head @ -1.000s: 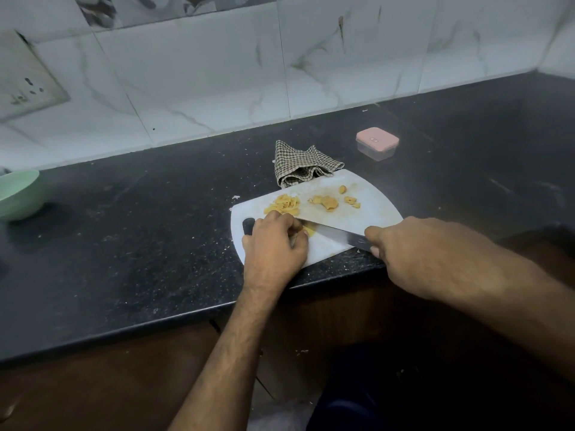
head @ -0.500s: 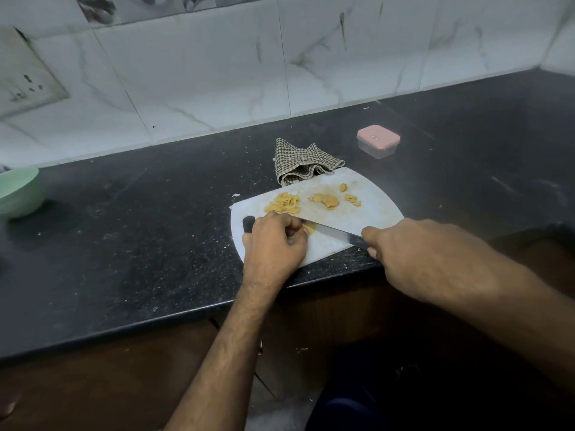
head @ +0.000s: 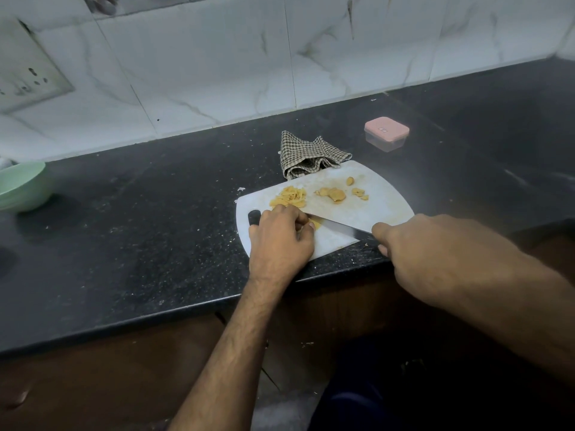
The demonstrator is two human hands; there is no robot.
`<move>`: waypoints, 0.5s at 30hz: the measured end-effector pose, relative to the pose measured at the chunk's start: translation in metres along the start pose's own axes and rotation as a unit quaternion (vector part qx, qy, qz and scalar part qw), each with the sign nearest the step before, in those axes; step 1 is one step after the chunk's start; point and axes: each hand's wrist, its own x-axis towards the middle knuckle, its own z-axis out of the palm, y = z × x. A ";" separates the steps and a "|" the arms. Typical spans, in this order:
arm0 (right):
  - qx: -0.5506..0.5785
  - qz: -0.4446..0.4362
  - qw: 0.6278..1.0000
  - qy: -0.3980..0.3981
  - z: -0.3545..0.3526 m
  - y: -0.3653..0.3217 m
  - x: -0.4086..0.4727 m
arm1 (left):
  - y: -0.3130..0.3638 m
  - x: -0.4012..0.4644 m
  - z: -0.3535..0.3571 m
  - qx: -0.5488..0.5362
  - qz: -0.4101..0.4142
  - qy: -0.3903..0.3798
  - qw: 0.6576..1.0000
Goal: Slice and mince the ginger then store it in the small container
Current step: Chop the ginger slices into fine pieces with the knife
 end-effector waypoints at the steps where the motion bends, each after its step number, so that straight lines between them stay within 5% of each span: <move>1: 0.009 -0.003 1.000 0.005 0.002 0.000 0.002 | 0.000 0.000 0.000 -0.002 0.000 0.000 1.000; 15: 0.063 -0.015 0.997 0.045 0.020 0.003 0.004 | -0.004 0.002 -0.002 -0.093 -0.022 0.020 0.995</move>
